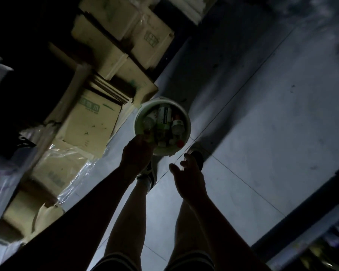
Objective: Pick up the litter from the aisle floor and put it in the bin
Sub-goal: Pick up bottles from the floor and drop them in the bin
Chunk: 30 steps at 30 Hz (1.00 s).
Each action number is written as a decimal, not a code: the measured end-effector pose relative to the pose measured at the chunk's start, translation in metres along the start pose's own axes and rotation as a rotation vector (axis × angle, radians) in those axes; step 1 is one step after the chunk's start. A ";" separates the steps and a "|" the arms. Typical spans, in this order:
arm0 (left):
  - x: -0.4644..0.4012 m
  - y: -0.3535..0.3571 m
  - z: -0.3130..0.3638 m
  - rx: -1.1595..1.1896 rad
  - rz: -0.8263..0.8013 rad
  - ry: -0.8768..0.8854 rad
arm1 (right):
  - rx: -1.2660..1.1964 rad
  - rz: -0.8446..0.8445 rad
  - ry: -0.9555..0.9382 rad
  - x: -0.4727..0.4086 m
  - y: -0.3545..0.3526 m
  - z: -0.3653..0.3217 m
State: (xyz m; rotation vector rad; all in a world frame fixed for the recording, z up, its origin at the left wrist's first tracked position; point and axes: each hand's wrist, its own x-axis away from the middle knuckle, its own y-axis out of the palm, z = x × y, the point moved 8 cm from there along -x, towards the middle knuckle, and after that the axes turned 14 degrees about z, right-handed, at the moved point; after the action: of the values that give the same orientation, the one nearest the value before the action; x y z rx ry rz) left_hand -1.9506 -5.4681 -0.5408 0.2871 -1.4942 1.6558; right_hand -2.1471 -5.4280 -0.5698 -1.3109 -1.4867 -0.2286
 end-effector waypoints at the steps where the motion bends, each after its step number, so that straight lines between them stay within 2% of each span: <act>1: 0.005 -0.005 0.001 -0.005 0.009 0.045 | 0.011 -0.012 -0.007 0.009 -0.007 -0.006; 6: 0.059 -0.047 0.036 -0.059 0.044 0.249 | 0.056 -0.023 -0.106 0.051 -0.057 -0.057; 13: 0.134 -0.127 0.080 -0.136 0.104 0.390 | 0.148 0.055 -0.389 0.121 -0.146 -0.130; 17: 0.173 -0.179 0.086 -0.132 0.144 0.375 | 0.206 0.076 -0.495 0.159 -0.187 -0.159; 21: 0.216 -0.231 0.079 -0.088 0.251 0.368 | 0.304 0.051 -0.620 0.205 -0.216 -0.183; 25: 0.248 -0.265 0.059 -0.099 0.337 0.341 | 0.445 0.061 -0.758 0.241 -0.230 -0.195; 30: 0.281 -0.305 0.023 -0.053 0.457 0.325 | 0.500 0.070 -0.909 0.282 -0.219 -0.214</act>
State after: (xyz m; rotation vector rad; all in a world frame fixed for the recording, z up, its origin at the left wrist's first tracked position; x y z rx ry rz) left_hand -1.9109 -5.3941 -0.1342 -0.3669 -1.4145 1.8992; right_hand -2.1425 -5.4981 -0.1594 -1.0766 -2.0453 0.8454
